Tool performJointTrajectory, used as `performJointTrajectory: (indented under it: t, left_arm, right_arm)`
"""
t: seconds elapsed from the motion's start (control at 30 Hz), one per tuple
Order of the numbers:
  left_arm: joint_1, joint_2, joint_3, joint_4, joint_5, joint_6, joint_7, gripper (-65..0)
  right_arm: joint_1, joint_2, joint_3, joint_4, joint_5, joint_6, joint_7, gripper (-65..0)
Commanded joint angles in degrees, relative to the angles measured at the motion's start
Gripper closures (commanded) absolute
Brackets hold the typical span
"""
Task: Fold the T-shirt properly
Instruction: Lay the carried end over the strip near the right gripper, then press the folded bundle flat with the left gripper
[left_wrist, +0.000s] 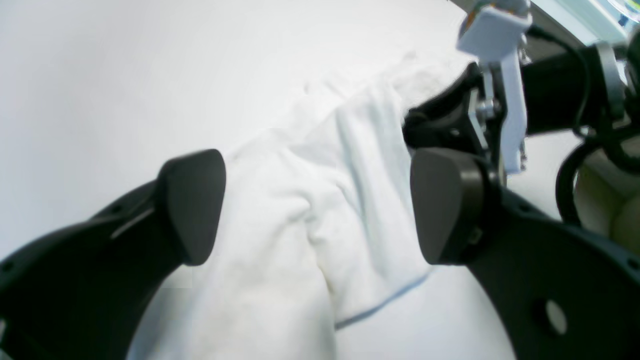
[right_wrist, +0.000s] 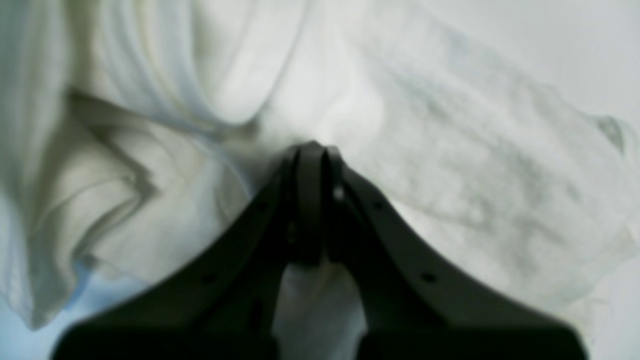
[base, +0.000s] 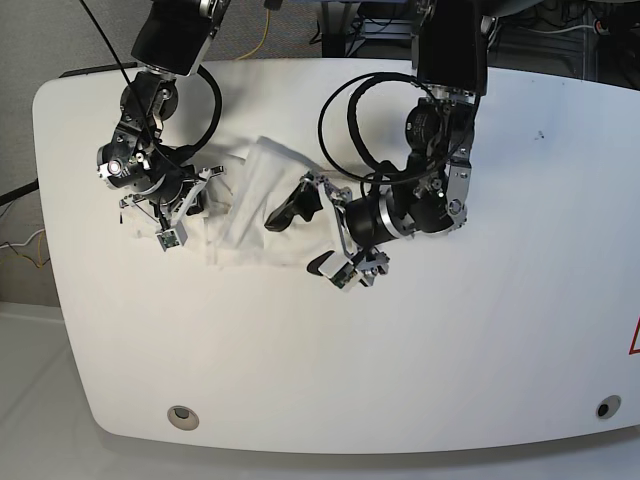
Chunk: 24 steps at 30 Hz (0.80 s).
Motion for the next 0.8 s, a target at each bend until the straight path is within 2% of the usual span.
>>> performJointTrajectory:
  t: [0.0, 0.17, 0.53, 0.77]
  left_arm:
    - [0.3, -0.6, 0.0, 1.1, -1.2, -0.3, -2.1, -55.0]
    - [2.5, -1.4, 0.0, 0.9, -1.0, -0.3, -4.5, -55.0]
    - [4.5, -1.4, 0.0, -2.9, -0.9, -0.3, -5.1, -55.0]
    - [5.1, -2.5, 0.3, -8.8, -1.2, -0.3, -10.2, -55.0]
  right_arm:
    - [-1.4, 0.0, 0.1, -0.8, -4.6, 0.5, -7.7, 0.0]
    - [-1.4, 0.0, 0.1, -0.8, -4.6, 0.5, -7.7, 0.0]
    - [-1.4, 0.0, 0.1, -0.8, -4.6, 0.5, -7.7, 0.0]
    - [-1.4, 0.0, 0.1, -0.8, -4.6, 0.5, -7.7, 0.0]
